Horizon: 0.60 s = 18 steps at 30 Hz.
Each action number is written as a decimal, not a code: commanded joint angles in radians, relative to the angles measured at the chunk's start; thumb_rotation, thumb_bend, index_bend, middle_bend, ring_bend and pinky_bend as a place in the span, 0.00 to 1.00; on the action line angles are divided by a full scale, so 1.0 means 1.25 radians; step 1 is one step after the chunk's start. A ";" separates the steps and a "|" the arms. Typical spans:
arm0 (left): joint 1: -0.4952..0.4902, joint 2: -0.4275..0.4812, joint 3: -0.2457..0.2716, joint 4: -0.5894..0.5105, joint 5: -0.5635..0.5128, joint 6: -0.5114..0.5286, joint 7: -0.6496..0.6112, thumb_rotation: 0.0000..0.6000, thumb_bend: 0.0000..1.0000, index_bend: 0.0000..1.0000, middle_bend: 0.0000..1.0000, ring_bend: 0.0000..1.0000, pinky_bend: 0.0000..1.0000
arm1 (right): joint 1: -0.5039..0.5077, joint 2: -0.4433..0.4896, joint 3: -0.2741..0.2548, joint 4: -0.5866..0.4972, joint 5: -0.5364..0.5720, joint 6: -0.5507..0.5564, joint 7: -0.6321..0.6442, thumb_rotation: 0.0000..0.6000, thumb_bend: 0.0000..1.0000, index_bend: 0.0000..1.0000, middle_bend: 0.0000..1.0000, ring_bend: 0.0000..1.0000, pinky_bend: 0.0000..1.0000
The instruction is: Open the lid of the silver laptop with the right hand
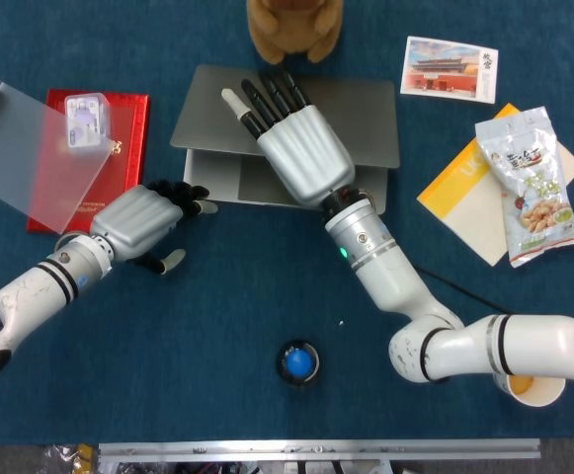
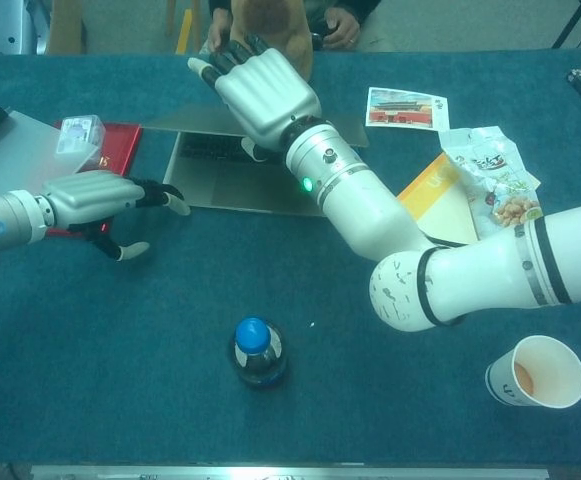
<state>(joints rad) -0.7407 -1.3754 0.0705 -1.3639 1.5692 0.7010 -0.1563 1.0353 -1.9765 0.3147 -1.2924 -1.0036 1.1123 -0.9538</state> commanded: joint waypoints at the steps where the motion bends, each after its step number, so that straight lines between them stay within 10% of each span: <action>1: -0.001 -0.002 0.002 0.000 -0.003 -0.001 0.001 0.81 0.44 0.13 0.07 0.07 0.11 | -0.001 0.001 -0.001 0.000 0.001 0.001 0.000 1.00 0.29 0.04 0.10 0.00 0.00; 18: -0.015 0.000 0.012 -0.014 -0.026 -0.013 0.016 0.71 0.44 0.13 0.07 0.07 0.11 | -0.004 0.034 0.022 -0.004 0.008 0.015 0.010 1.00 0.29 0.04 0.10 0.00 0.00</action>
<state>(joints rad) -0.7593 -1.3760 0.0848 -1.3807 1.5368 0.6851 -0.1360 1.0305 -1.9358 0.3401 -1.2966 -0.9936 1.1296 -0.9418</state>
